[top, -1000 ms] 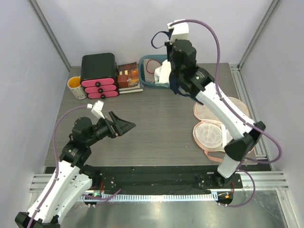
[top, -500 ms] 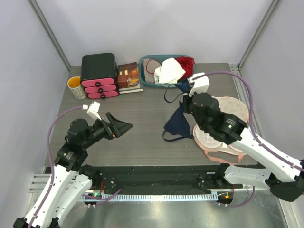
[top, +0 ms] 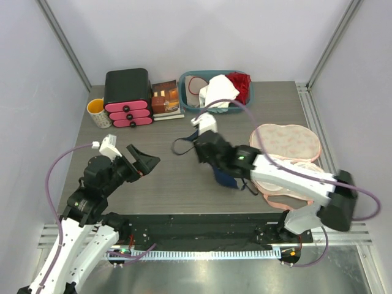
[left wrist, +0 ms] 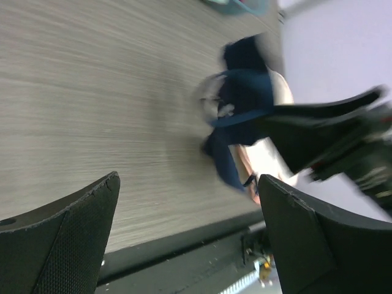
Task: Place the bra in the laundry bag and zip it closed
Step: Place the bra at the center of the board, then pick up the bra from the center of the board.
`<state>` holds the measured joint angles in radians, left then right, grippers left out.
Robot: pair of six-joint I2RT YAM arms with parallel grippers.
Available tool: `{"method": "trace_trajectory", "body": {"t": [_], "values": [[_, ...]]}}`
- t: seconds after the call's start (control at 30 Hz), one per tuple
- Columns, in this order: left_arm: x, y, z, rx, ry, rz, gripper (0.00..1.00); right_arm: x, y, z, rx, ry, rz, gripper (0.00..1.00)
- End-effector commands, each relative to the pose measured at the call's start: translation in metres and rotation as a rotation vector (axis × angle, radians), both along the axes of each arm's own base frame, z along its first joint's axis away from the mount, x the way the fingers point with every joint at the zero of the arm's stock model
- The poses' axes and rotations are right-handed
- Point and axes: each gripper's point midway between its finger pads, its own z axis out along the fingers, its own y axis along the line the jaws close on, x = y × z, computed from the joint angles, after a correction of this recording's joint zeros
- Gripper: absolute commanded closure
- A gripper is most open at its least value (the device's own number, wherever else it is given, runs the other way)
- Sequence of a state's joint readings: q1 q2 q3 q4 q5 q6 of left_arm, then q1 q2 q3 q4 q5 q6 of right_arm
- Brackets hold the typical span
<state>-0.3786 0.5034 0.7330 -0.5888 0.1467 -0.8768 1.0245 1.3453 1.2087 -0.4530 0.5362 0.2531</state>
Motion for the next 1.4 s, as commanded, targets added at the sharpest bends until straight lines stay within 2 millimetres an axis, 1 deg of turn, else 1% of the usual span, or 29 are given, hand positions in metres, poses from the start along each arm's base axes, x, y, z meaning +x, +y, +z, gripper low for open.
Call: {"method": "trace_trajectory", "body": {"t": [0.0, 0.03, 0.07, 0.13, 0.2, 0.23, 0.27, 0.3, 0.33, 0.37, 0.4, 0.43, 0.47, 0.5, 0.53, 0.57, 0.6, 0.63, 0.7, 0.77, 0.8, 0.87, 0.9, 0.93, 1.0, 1.13, 1.17, 1.27, 1.37], "values": [[-0.006, 0.045, -0.016, 0.092, 0.078, 0.229, 0.05, -0.010, 0.077, -0.048, 0.128, 0.143, 0.122, 0.37], [-0.008, 0.046, -0.017, 0.096, 0.081, 0.229, 0.05, -0.014, 0.088, -0.057, 0.128, 0.177, 0.157, 0.34], [-0.009, 0.047, -0.018, 0.099, 0.086, 0.231, 0.05, -0.018, 0.091, -0.059, 0.129, 0.183, 0.166, 0.30], [-0.012, 0.048, -0.023, 0.115, 0.105, 0.226, 0.05, -0.022, 0.084, -0.055, 0.136, 0.179, 0.171, 0.23], [-0.012, 0.046, -0.028, 0.125, 0.124, 0.214, 0.04, -0.024, 0.069, -0.052, 0.129, 0.159, 0.147, 0.18], [-0.010, 0.043, -0.037, 0.135, 0.152, 0.206, 0.04, -0.027, 0.057, -0.060, 0.106, 0.164, 0.129, 0.17], [-0.007, 0.040, -0.041, 0.134, 0.165, 0.199, 0.04, -0.027, 0.044, -0.050, 0.120, 0.135, 0.091, 0.16], [-0.005, 0.036, -0.046, 0.132, 0.186, 0.180, 0.05, -0.029, 0.034, -0.053, 0.120, 0.151, 0.058, 0.16], [-0.002, 0.032, -0.061, 0.153, 0.240, 0.169, 0.05, -0.033, 0.024, -0.063, 0.103, 0.164, 0.034, 0.16], [0.001, 0.029, -0.068, 0.154, 0.264, 0.164, 0.06, -0.036, 0.016, -0.057, 0.130, 0.160, 0.015, 0.16], [0.006, 0.024, -0.070, 0.133, 0.276, 0.161, 0.07, -0.038, 0.008, -0.061, 0.153, 0.173, -0.032, 0.16], [0.010, 0.022, -0.078, 0.134, 0.304, 0.164, 0.10, -0.041, -0.002, -0.075, 0.142, 0.191, -0.059, 0.16], [0.011, 0.012, -0.087, 0.120, 0.349, 0.128, 0.11, -0.042, -0.008, -0.079, 0.157, 0.203, -0.088, 0.16], [0.024, 0.000, -0.080, 0.076, 0.311, 0.102, 0.13, -0.044, -0.014, -0.078, 0.189, 0.209, -0.111, 0.16], [0.019, -0.020, -0.080, 0.025, 0.318, -0.014, 0.15, -0.047, -0.024, -0.091, 0.211, 0.241, -0.158, 0.16], [0.023, -0.035, -0.083, 0.009, 0.314, -0.097, 0.15, -0.048, -0.029, -0.095, 0.227, 0.250, -0.178, 0.16], [0.033, -0.049, -0.069, -0.023, 0.227, -0.172, 0.19, -0.050, -0.033, -0.092, 0.261, 0.251, -0.190, 0.16], [0.037, -0.054, -0.065, -0.011, 0.207, -0.207, 0.20, -0.053, -0.040, -0.104, 0.276, 0.278, -0.228, 0.16], [0.045, -0.053, -0.081, 0.049, 0.259, -0.205, 0.20, -0.052, -0.053, -0.111, 0.319, 0.311, -0.302, 0.15], [0.054, -0.054, -0.081, 0.078, 0.272, -0.203, 0.20, -0.054, -0.067, -0.120, 0.424, 0.374, -0.410, 0.12], [0.057, -0.057, -0.088, 0.077, 0.295, -0.208, 0.20, -0.058, -0.073, -0.133, 0.439, 0.410, -0.438, 0.12], [0.060, -0.065, -0.087, 0.039, 0.288, -0.213, 0.20, -0.060, -0.077, -0.135, 0.532, 0.452, -0.501, 0.12], [0.056, -0.069, -0.093, 0.035, 0.295, -0.223, 0.20, -0.063, -0.083, -0.144, 0.537, 0.462, -0.528, 0.12], [0.055, -0.072, -0.094, 0.022, 0.296, -0.219, 0.20, -0.063, -0.086, -0.144, 0.562, 0.456, -0.554, 0.12], [0.050, -0.078, -0.097, 0.038, 0.279, -0.218, 0.21, -0.065, -0.086, -0.150, 0.612, 0.482, -0.592, 0.12], [0.037, -0.093, -0.098, 0.073, 0.254, -0.244, 0.23, -0.068, -0.069, -0.158, 0.684, 0.554, -0.574, 0.21], [0.031, -0.100, -0.098, 0.081, 0.247, -0.266, 0.23, -0.069, -0.058, -0.160, 0.717, 0.589, -0.554, 0.23], [0.023, -0.105, -0.098, 0.097, 0.230, -0.279, 0.25, -0.073, -0.045, -0.176, 0.765, 0.653, -0.546, 0.28], [0.021, -0.102, -0.098, 0.099, 0.209, -0.267, 0.26, -0.067, -0.037, -0.184, 0.784, 0.658, -0.564, 0.32]]}}
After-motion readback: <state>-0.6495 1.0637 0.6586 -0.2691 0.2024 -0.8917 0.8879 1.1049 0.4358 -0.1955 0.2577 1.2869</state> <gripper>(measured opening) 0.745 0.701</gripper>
